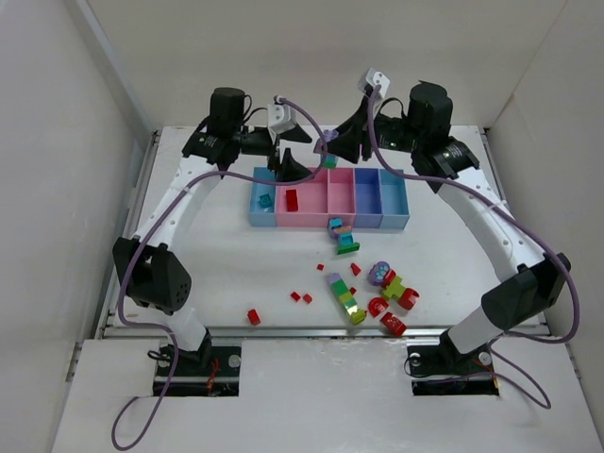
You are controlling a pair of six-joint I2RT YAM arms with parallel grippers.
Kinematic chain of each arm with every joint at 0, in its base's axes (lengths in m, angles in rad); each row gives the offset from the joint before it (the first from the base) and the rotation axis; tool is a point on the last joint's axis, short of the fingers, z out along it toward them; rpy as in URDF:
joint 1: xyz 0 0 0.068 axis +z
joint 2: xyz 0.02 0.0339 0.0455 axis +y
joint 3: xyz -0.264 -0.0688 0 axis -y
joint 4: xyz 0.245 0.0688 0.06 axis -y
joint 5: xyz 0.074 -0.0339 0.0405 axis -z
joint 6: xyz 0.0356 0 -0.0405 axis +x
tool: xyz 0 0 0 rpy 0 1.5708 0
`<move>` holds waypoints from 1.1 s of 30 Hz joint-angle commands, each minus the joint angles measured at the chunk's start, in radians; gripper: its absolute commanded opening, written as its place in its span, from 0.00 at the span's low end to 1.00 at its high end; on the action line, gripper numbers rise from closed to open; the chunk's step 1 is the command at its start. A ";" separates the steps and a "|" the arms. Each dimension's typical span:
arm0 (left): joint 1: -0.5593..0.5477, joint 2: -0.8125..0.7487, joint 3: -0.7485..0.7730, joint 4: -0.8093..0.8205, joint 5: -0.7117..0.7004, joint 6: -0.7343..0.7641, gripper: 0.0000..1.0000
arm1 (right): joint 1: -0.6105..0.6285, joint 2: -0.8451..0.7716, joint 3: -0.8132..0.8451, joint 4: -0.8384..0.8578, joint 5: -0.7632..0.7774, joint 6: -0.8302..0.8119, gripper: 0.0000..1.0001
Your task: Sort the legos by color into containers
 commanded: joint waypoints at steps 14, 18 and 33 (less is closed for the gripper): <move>-0.009 -0.058 -0.178 0.584 0.192 -0.475 0.77 | 0.085 0.038 0.026 0.055 -0.058 -0.009 0.00; -0.009 -0.088 -0.259 0.711 0.253 -0.572 0.48 | 0.085 0.047 0.017 0.055 -0.058 -0.009 0.00; -0.009 -0.128 -0.333 0.822 0.239 -0.707 0.00 | 0.112 0.038 -0.076 0.055 -0.015 0.013 0.52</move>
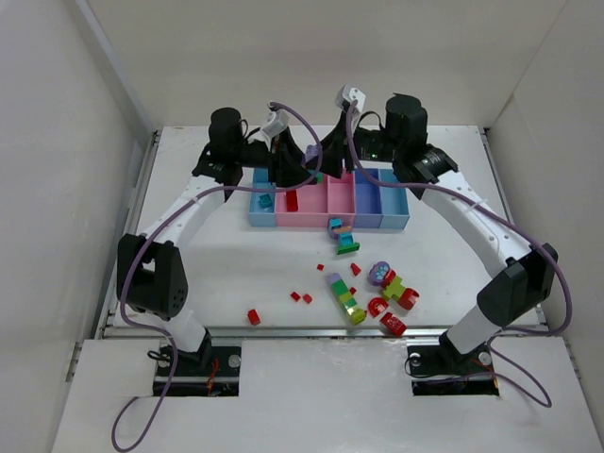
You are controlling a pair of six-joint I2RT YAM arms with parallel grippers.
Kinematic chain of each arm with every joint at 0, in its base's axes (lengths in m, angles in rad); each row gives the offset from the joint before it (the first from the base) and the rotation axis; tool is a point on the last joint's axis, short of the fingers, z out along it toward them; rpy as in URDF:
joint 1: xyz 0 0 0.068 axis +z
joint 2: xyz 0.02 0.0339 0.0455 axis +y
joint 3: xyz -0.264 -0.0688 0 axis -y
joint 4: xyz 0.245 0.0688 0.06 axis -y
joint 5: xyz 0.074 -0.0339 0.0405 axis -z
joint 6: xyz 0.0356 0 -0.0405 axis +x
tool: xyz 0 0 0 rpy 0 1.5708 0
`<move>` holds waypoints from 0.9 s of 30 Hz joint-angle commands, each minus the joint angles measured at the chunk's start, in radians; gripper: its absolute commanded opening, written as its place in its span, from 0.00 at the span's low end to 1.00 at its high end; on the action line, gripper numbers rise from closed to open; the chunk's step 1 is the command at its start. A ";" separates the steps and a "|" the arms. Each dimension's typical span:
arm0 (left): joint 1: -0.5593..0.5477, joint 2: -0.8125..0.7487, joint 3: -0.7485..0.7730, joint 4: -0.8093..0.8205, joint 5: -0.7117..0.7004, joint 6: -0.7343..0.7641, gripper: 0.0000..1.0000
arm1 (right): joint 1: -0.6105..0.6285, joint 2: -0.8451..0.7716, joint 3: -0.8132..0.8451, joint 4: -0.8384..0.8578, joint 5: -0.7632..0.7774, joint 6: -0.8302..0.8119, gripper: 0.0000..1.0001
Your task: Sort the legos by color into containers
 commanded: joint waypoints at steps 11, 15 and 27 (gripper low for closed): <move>-0.008 -0.107 -0.067 -0.028 -0.026 0.085 0.00 | -0.007 -0.004 -0.025 -0.003 -0.009 0.068 0.59; -0.008 -0.107 -0.058 -0.062 -0.035 0.135 0.00 | -0.016 -0.013 -0.025 -0.003 -0.009 0.068 0.60; -0.008 -0.107 -0.058 -0.125 -0.054 0.181 0.00 | -0.016 0.006 0.013 -0.003 -0.051 0.068 0.50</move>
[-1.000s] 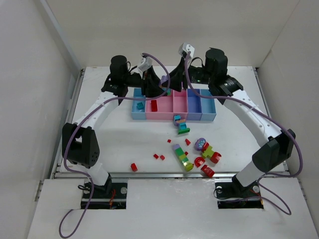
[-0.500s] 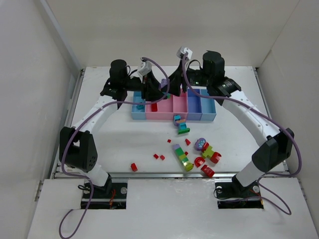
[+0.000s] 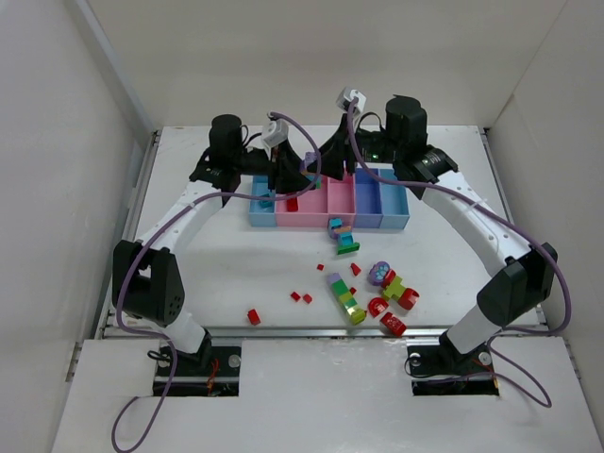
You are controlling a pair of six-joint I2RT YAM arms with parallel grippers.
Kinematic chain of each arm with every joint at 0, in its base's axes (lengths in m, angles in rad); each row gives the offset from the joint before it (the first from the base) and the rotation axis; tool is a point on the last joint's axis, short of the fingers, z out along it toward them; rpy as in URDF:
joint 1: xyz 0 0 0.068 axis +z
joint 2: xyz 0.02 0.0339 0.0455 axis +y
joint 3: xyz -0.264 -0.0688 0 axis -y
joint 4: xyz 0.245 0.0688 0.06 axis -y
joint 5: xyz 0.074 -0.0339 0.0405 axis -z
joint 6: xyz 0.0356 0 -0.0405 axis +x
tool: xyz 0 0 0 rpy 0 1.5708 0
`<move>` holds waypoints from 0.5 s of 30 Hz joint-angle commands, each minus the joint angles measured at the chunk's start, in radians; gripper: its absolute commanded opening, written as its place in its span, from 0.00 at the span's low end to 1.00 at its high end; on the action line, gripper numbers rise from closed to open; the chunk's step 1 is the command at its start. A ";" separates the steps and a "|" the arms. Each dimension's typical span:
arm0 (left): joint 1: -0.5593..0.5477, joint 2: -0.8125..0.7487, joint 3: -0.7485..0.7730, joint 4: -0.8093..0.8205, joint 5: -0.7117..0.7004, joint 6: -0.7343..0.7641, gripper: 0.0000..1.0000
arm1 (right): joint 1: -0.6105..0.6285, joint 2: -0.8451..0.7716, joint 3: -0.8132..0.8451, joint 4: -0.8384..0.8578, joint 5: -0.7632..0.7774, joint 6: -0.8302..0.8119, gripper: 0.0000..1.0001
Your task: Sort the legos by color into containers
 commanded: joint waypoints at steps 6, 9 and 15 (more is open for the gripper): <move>-0.005 -0.056 0.004 -0.063 -0.028 0.098 0.00 | -0.007 0.023 0.054 0.020 -0.036 0.004 0.13; -0.005 -0.056 0.013 -0.140 -0.069 0.179 0.00 | -0.007 0.023 0.054 0.020 -0.036 0.013 0.03; -0.005 -0.056 0.013 -0.275 -0.161 0.291 0.00 | -0.016 0.023 0.054 0.020 0.044 0.036 0.00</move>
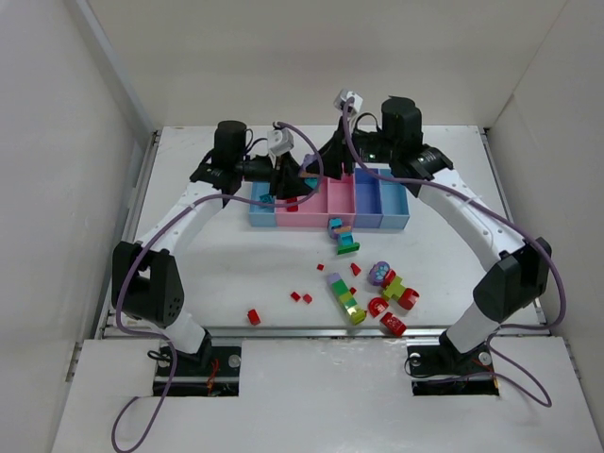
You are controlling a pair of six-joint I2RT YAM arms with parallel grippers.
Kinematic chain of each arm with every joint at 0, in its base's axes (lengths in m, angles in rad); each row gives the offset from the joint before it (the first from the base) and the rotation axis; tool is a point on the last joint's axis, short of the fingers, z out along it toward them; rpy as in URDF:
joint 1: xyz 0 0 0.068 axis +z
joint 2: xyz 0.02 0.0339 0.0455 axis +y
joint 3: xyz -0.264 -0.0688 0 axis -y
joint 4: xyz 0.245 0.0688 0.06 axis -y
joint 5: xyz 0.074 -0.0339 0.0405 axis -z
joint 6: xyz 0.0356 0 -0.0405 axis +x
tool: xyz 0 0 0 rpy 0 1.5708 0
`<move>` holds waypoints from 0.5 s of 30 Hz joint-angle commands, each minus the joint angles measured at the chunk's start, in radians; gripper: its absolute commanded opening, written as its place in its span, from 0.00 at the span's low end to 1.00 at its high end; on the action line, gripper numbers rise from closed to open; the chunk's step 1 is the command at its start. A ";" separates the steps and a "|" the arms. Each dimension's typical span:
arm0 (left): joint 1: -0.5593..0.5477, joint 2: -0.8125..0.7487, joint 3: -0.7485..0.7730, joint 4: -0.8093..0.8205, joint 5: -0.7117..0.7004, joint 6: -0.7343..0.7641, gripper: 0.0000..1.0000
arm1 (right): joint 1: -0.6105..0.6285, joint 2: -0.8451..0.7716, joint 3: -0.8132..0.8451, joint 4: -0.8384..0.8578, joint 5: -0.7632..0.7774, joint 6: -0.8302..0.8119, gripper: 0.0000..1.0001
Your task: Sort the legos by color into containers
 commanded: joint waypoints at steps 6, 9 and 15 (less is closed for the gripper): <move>0.000 -0.049 0.004 -0.070 -0.086 0.084 0.00 | -0.029 -0.010 0.048 0.046 0.090 0.036 0.00; 0.000 -0.049 -0.005 -0.079 -0.100 0.093 0.00 | -0.038 -0.021 0.039 0.046 0.156 0.045 0.00; 0.000 -0.049 -0.005 -0.095 -0.100 0.120 0.00 | -0.047 -0.030 -0.018 0.046 0.178 0.045 0.00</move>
